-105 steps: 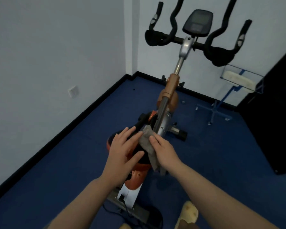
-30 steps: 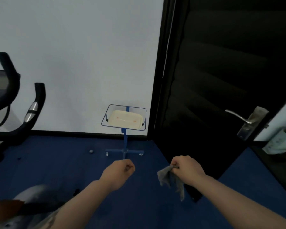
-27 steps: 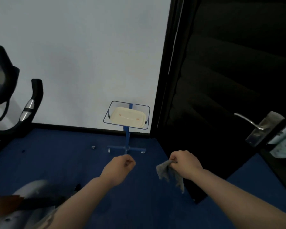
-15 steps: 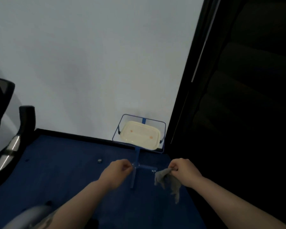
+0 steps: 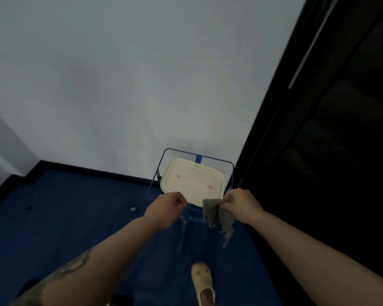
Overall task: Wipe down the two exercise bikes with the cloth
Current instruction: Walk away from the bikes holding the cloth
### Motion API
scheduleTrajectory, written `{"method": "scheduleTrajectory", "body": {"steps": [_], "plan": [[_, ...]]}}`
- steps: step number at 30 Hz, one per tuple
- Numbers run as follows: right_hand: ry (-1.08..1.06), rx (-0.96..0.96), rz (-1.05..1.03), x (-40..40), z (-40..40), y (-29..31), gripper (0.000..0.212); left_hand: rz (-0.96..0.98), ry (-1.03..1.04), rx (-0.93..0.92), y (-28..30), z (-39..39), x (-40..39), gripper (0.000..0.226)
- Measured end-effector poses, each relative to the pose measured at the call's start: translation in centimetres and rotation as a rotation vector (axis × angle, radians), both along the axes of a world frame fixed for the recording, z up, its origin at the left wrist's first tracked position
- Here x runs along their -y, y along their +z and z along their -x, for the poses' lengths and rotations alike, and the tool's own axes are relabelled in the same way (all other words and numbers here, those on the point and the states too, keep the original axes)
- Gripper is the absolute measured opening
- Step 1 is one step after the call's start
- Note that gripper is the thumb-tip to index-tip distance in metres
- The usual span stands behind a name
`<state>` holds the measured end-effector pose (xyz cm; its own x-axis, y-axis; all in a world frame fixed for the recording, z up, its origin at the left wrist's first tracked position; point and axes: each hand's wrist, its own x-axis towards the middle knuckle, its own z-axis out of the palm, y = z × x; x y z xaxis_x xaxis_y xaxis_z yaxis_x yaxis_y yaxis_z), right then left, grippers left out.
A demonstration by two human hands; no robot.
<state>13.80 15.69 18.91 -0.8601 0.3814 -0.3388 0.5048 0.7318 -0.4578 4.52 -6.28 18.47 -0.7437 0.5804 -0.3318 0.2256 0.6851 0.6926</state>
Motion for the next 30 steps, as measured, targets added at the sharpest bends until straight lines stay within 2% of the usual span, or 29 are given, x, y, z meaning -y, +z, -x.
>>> {"method": "scheduleTrajectory", "body": {"steps": [9, 17, 23, 27, 30], "plan": [[0.049, 0.08, -0.01, -6.1, 11.4, -5.7, 0.012, 0.148, 0.101, 0.085, -4.6, 8.9, -7.3, 0.02], [0.109, 0.101, -0.101, -8.3, 21.3, -12.6, 0.02, 0.186, 0.282, 0.097, -10.4, 15.3, -8.4, 0.02], [0.182, 0.248, 0.012, -5.7, 22.9, -19.6, 0.038, 0.15, 0.353, 0.172, -14.6, 15.0, -8.5, 0.018], [0.164, 0.275, 0.049, -3.8, 22.0, -21.9, 0.022, 0.152, 0.367, 0.207, -15.3, 14.7, -7.7, 0.019], [0.111, 0.263, 0.093, -3.4, 21.3, -21.5, 0.021, 0.138, 0.385, 0.184, -14.8, 14.6, -6.5, 0.02]]}}
